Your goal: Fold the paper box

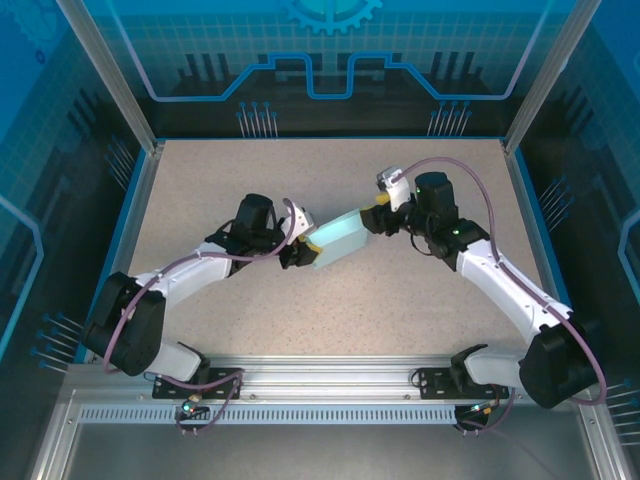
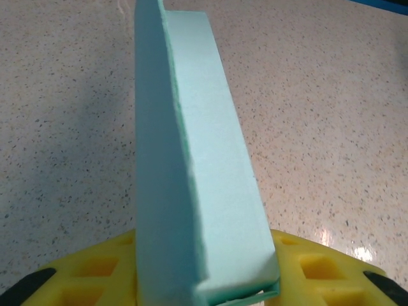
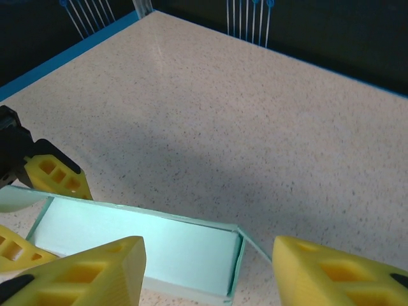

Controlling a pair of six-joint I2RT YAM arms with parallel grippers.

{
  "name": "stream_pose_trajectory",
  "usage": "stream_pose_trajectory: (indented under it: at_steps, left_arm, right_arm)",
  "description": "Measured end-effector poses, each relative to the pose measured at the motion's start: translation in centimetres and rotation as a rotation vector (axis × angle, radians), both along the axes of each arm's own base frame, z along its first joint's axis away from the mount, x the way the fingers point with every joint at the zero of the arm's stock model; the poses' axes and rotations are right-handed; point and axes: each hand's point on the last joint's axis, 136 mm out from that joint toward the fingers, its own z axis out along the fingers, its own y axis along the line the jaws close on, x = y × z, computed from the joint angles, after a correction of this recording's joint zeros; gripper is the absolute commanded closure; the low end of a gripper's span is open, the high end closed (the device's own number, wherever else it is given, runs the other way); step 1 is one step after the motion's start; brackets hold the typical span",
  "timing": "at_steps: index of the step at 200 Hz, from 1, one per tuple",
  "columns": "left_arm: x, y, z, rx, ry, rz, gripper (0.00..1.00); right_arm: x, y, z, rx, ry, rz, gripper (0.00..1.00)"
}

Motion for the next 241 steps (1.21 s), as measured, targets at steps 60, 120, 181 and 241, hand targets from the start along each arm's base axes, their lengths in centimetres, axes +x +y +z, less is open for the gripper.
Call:
stream_pose_trajectory:
  at_steps: [60,120,181,241]
  left_arm:
    - [-0.8,2.1,-1.0,0.021,0.029,-0.059,0.61]
    - [-0.8,3.1,-1.4,0.008,0.028,-0.091,0.60]
    - [-0.9,3.3,-1.5,-0.006,0.028,-0.114,0.59]
    - [-1.4,3.3,-1.9,0.005,0.040,-0.129,0.57]
  right_arm:
    - [-1.3,2.8,-1.6,-0.114,-0.104,0.176,0.44]
    - [-2.2,2.5,-3.9,-0.214,-0.139,0.247,0.44]
    - [-3.3,1.5,-6.1,-0.315,-0.172,0.308,0.43]
    - [-2.2,0.5,-8.7,-0.416,-0.120,0.337,0.45]
